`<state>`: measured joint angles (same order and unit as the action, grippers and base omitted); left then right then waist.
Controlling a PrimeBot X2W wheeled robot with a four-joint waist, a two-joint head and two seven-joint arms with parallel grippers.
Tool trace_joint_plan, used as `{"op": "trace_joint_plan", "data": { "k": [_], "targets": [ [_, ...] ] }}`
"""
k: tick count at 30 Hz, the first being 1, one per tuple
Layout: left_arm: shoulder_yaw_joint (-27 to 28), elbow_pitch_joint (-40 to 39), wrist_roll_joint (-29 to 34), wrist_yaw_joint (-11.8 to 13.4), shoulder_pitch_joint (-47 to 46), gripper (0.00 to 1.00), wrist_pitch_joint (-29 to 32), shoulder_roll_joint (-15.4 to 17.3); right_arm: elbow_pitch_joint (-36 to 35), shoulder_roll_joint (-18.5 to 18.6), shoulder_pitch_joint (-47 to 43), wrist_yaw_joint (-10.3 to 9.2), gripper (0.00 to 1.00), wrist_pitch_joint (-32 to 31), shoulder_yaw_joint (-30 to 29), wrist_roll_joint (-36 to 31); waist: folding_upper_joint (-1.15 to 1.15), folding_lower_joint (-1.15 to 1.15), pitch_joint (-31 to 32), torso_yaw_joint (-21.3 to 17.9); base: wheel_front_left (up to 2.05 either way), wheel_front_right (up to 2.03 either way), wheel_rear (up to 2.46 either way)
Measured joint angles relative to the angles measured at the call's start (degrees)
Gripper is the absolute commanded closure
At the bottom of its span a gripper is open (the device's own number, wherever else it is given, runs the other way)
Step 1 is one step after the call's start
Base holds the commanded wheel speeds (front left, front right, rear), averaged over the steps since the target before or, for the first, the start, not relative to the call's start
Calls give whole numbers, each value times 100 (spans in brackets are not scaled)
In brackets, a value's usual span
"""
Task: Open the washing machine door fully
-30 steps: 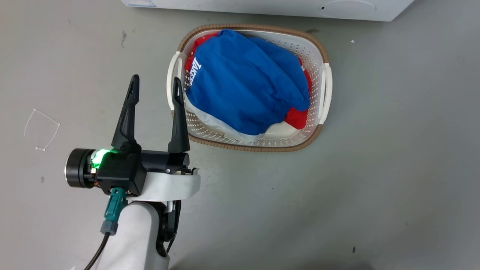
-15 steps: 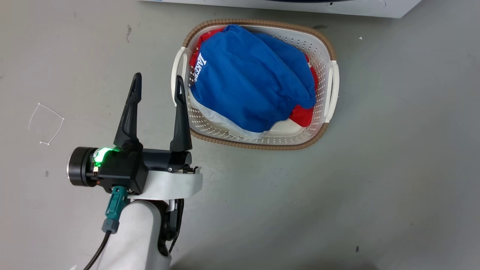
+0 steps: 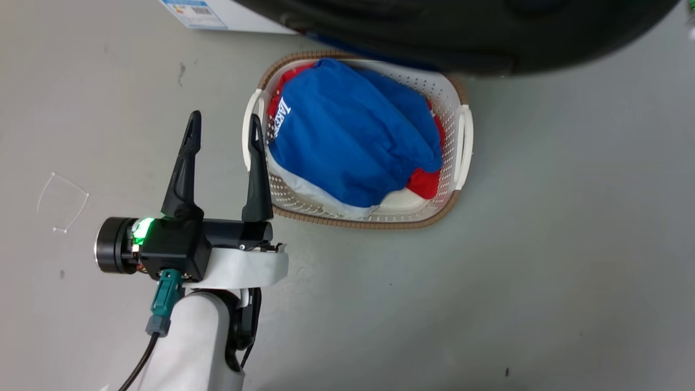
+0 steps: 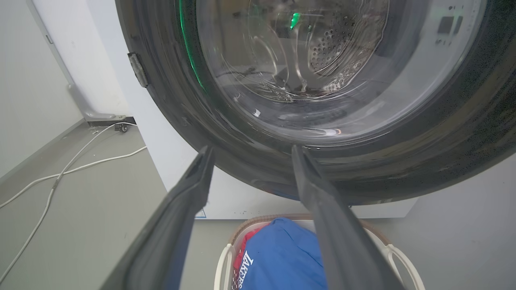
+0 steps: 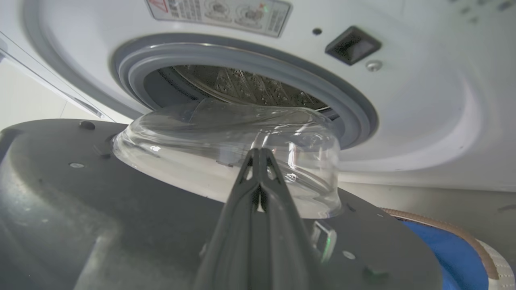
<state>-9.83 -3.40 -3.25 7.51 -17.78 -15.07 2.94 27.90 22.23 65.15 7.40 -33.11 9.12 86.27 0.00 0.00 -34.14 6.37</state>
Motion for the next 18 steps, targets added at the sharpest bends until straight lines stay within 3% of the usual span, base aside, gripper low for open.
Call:
{"op": "trace_joint_plan", "data": {
  "k": [18],
  "targets": [
    [175, 103, 109, -138, 346, 0, 0, 0, -608, -123, -1224, 0, 100, -578, 517, 143, 0, 0, 702, -271, 0, 0, 0]
  ]
}}
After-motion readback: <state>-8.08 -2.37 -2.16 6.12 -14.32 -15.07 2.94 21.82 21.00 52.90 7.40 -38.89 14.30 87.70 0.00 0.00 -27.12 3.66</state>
